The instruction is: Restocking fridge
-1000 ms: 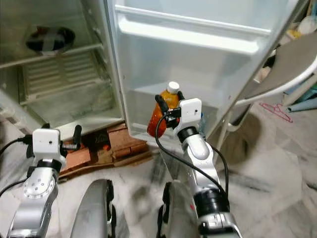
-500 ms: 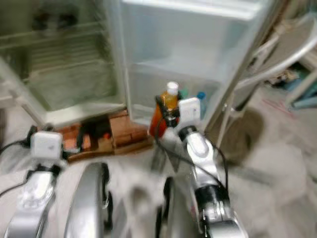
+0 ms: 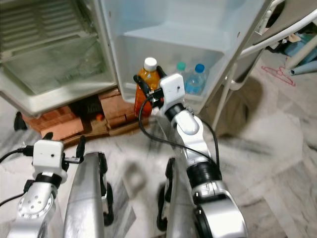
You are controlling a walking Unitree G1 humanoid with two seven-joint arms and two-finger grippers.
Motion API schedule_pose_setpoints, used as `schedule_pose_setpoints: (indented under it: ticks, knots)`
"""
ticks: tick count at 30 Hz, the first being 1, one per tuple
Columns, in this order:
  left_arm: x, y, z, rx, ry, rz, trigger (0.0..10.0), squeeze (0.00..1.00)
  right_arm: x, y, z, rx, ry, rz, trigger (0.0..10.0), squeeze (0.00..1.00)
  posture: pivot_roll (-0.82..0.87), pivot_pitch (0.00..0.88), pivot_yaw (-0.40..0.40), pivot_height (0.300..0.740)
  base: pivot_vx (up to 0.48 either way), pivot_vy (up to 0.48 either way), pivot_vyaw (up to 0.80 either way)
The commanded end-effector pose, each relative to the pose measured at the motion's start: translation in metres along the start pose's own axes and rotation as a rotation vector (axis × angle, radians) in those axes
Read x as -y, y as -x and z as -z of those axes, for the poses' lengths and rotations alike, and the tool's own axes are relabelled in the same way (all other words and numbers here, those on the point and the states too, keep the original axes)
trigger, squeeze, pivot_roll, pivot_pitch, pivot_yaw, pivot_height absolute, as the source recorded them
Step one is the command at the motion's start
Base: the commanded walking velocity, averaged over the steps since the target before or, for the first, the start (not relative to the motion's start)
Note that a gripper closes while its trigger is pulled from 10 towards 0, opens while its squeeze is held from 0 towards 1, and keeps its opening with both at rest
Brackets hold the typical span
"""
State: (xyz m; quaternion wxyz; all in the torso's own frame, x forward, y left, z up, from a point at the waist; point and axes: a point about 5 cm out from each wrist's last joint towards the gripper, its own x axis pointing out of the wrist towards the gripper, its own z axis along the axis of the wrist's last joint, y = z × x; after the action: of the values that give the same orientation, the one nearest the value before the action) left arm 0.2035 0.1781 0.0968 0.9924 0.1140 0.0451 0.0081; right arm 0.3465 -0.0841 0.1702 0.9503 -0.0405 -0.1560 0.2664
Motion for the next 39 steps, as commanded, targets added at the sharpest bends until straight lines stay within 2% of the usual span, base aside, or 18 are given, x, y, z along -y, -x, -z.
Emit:
schedule_pose_setpoints:
  ticks: [1, 3, 6, 7, 9, 11, 16, 20, 21, 22, 26, 32, 35, 39]
  knots:
    - [0.000, 0.005, -0.003, -0.004, 0.000, 0.003, 10.0, 0.00, -0.002, -0.004, -0.005, 0.028, 0.010, -0.022, 10.0, 0.00, 0.16, 0.361, -0.058, 0.566, 0.000, 0.000, 0.00]
    - [0.001, 0.010, -0.006, -0.007, 0.004, 0.004, 10.0, 0.00, 0.003, -0.010, -0.008, 0.041, 0.031, -0.004, 10.0, 0.00, 0.17, 0.391, -0.059, 0.566, 0.000, 0.000, 0.00]
    - [0.002, 0.018, -0.010, -0.022, 0.012, 0.000, 10.0, 0.00, 0.006, -0.021, -0.020, 0.097, 0.138, 0.017, 10.0, 0.00, 0.19, 0.420, -0.060, 0.566, 0.000, 0.000, 0.00]
    - [0.002, 0.018, -0.010, -0.022, 0.012, 0.000, 10.0, 0.00, 0.006, -0.021, -0.020, 0.097, 0.138, 0.017, 10.0, 0.00, 0.19, 0.420, -0.060, 0.566, 0.000, 0.000, 0.00]
    - [0.002, 0.027, -0.013, -0.027, 0.012, 0.004, 10.0, 0.00, -0.002, -0.027, -0.031, 0.171, 0.226, 0.000, 10.0, 0.00, 0.21, 0.448, -0.058, 0.566, 0.000, 0.000, 0.00]
    - [0.003, 0.029, -0.015, -0.029, 0.012, 0.004, 10.0, 0.00, -0.005, -0.029, -0.034, 0.194, 0.233, -0.014, 10.0, 0.00, 0.21, 0.450, -0.058, 0.566, 0.000, 0.000, 0.00]
    - [0.001, 0.033, -0.018, -0.036, 0.010, 0.006, 10.0, 0.00, -0.022, -0.035, -0.044, 0.279, 0.418, -0.081, 10.0, 0.00, 0.23, 0.476, -0.055, 0.566, 0.000, 0.000, 0.00]
    - [0.000, 0.034, -0.021, -0.038, 0.008, 0.005, 10.0, 0.00, -0.023, -0.037, -0.046, 0.316, 0.532, -0.104, 10.0, 0.00, 0.24, 0.485, -0.059, 0.566, 0.000, 0.000, 0.00]
    - [0.000, 0.034, -0.021, -0.038, 0.008, 0.005, 10.0, 0.00, -0.023, -0.037, -0.046, 0.316, 0.532, -0.104, 10.0, 0.00, 0.24, 0.485, -0.059, 0.566, 0.000, 0.000, 0.00]
    - [0.000, 0.035, -0.023, -0.042, 0.009, 0.004, 10.0, 0.00, -0.023, -0.039, -0.047, 0.340, 0.589, -0.109, 10.0, 0.00, 0.24, 0.486, -0.061, 0.566, 0.000, 0.000, 0.00]
    - [0.002, 0.036, -0.023, -0.046, 0.013, 0.002, 10.0, 0.00, -0.025, -0.043, -0.052, 0.383, 0.699, -0.116, 10.0, 0.00, 0.24, 0.483, -0.071, 0.566, 0.000, 0.000, 0.00]
    - [0.005, 0.037, -0.024, -0.050, 0.021, 0.005, 10.0, 0.00, -0.020, -0.048, -0.048, 0.364, 0.786, -0.092, 10.0, 0.00, 0.24, 0.488, -0.074, 0.566, 0.000, 0.000, 0.00]
    - [0.005, 0.039, -0.025, -0.057, 0.023, 0.007, 10.0, 0.00, -0.013, -0.046, -0.028, 0.249, 0.854, -0.066, 10.0, 0.00, 0.25, 0.493, -0.076, 0.566, 0.000, 0.000, 0.00]
    - [0.005, 0.041, -0.025, -0.060, 0.023, 0.008, 10.0, 0.00, -0.013, -0.043, -0.015, 0.193, 0.910, -0.064, 10.0, 0.00, 0.26, 0.496, -0.078, 0.566, 0.000, 0.000, 0.00]
